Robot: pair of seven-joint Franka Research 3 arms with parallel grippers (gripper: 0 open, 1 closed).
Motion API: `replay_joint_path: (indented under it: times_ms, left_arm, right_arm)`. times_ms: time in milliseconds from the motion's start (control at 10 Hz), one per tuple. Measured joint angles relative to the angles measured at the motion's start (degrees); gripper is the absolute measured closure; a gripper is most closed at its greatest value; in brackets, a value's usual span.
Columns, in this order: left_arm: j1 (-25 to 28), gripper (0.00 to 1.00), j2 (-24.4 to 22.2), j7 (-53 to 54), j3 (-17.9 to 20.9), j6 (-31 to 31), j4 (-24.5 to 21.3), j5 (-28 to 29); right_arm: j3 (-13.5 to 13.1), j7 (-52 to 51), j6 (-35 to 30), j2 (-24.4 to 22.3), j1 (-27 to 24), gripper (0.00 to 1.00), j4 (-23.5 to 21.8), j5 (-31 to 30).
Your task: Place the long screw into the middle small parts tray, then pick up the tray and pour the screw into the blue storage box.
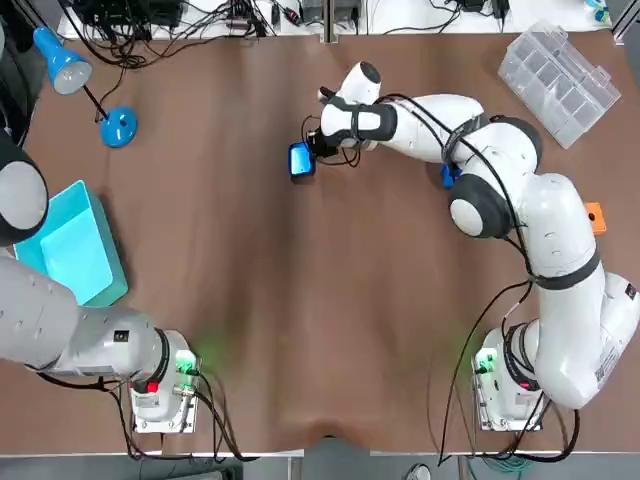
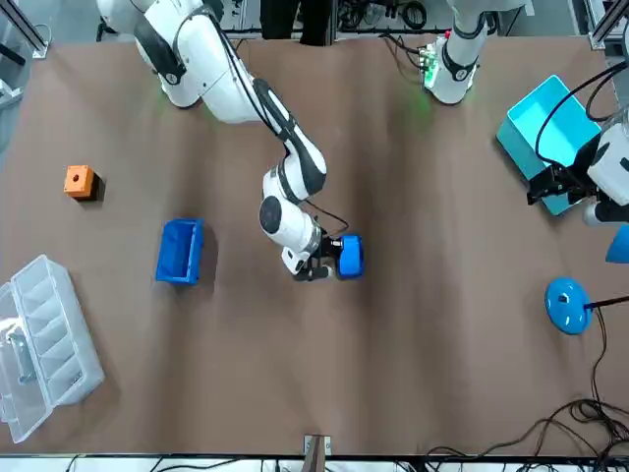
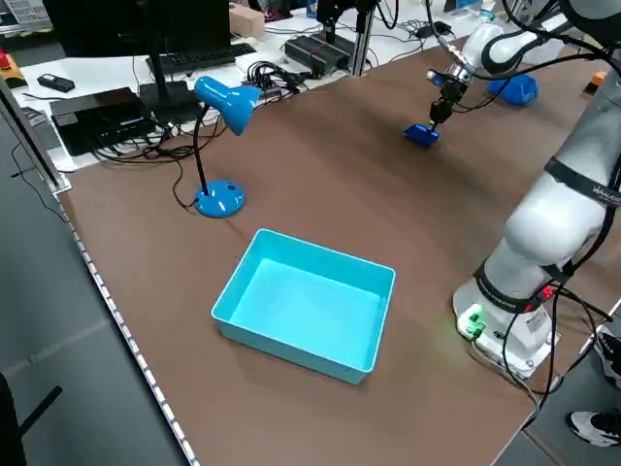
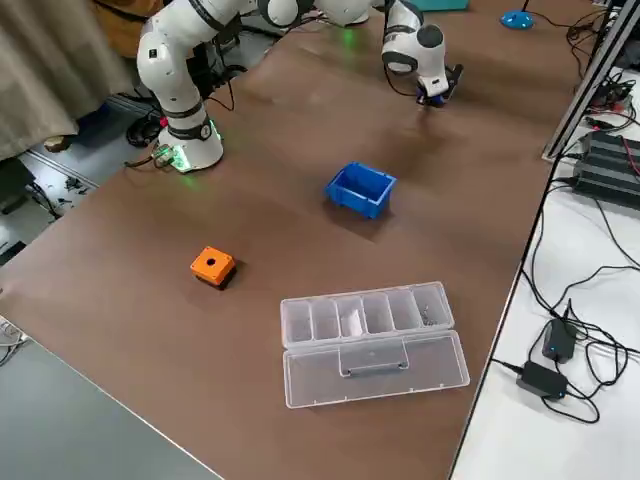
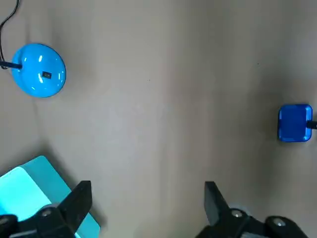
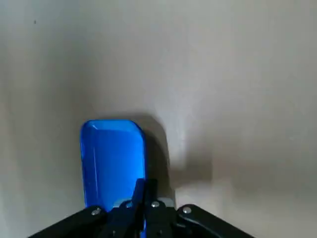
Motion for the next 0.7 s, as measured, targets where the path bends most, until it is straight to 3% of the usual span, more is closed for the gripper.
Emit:
replay_joint_path:
  times_ms: [200,500,700]
  left_arm:
    - [0.00,0.00,0.02,0.00,0.00,0.00,0.00,0.00]
    - [0.00,0.00,0.05,0.00,0.00,0.00,0.00,-0.03]
    - [0.00,0.00,0.05,0.00,0.00,0.00,0.00,-0.05]
  right_arm:
    - [-0.47,-0.42,0.11,0.32,-0.07,0.83,0.41,0.00]
    - [-1.02,-0.85,-1.38,-0.15,-0.43,0.39,1.65,-3.83]
    - [-2.67,-1.31,-7.76,-2.74,-2.16,0.06,2.36,-9.43]
